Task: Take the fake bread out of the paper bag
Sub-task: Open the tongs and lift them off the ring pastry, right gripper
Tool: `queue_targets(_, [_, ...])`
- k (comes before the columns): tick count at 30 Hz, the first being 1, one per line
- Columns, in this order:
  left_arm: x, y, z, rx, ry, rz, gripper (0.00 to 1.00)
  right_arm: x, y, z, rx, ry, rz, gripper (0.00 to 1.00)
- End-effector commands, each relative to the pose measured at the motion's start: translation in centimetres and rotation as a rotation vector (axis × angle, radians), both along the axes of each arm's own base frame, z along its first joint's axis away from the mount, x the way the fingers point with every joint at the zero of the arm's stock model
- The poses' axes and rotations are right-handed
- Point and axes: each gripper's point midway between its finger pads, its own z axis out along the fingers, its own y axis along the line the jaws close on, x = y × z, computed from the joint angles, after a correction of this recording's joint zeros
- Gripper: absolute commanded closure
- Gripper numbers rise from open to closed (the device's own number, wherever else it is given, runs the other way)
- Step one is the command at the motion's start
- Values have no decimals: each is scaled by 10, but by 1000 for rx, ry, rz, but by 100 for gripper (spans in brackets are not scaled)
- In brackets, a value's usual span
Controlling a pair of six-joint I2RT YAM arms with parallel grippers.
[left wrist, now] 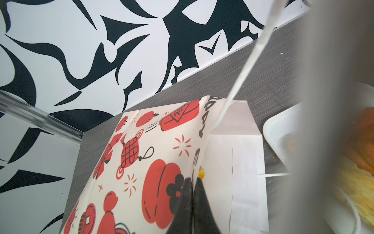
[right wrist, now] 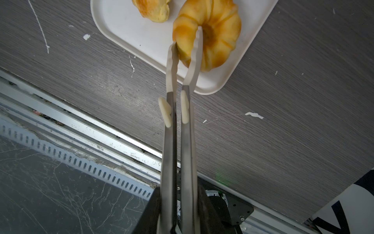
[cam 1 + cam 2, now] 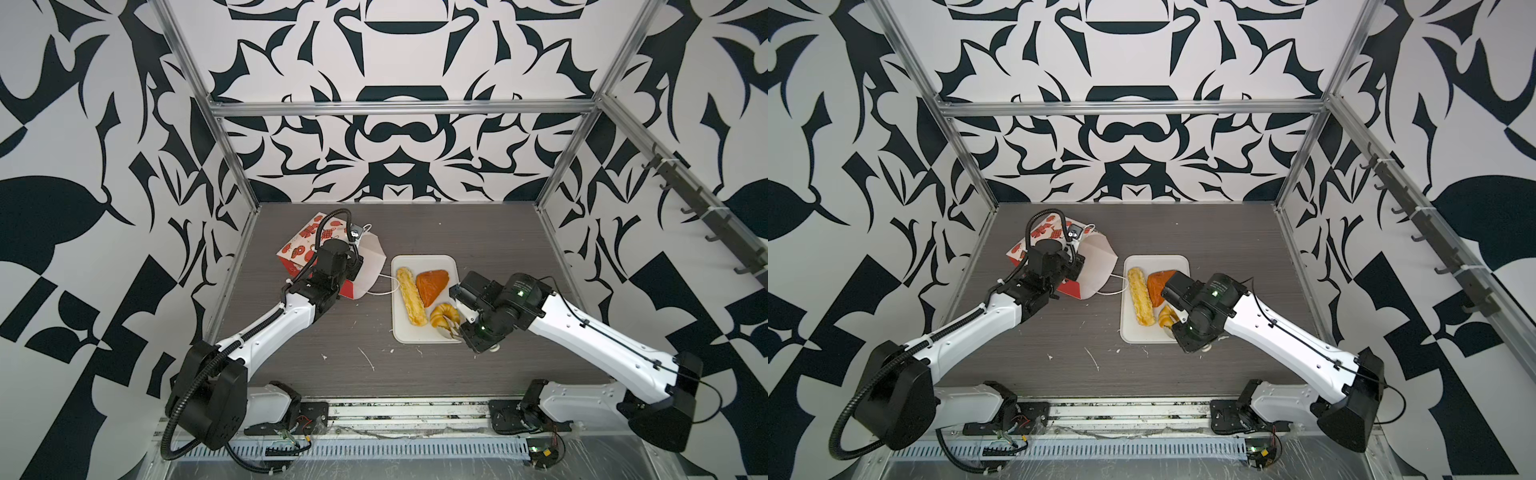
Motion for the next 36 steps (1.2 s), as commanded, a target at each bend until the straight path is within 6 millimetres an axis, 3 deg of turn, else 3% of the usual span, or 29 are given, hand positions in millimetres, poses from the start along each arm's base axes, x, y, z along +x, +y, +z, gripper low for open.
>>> queue_targets(1, [0, 1, 10, -41, -31, 4, 100, 2, -1, 1, -6, -12, -24, 84])
queue_targets(4, [1, 2, 9, -42, -30, 5, 100, 1, 1, 5, 23, -17, -25, 74])
queue_targets(12, [0, 2, 8, -48, -26, 2, 100, -3, 3, 8, 69, -21, -36, 64])
queue_targets(13, [-3, 4, 20, -62, -53, 2, 100, -4, 3, 8, 72, -18, -36, 63])
queue_targets(19, [-3, 4, 23, -65, -60, 1, 100, 1, 1, 17, 88, -66, -45, 66])
queue_targets(28, [-3, 3, 22, -62, -50, -7, 100, 14, 2, 59, 145, -183, -60, 70])
queue_targets(32, [-3, 1, 22, -61, -47, -11, 100, 18, 4, 60, 140, -195, -41, 69])
queue_targets(36, [-2, 2, 23, -62, -47, -10, 100, 16, 7, 42, 121, -164, -22, 68])
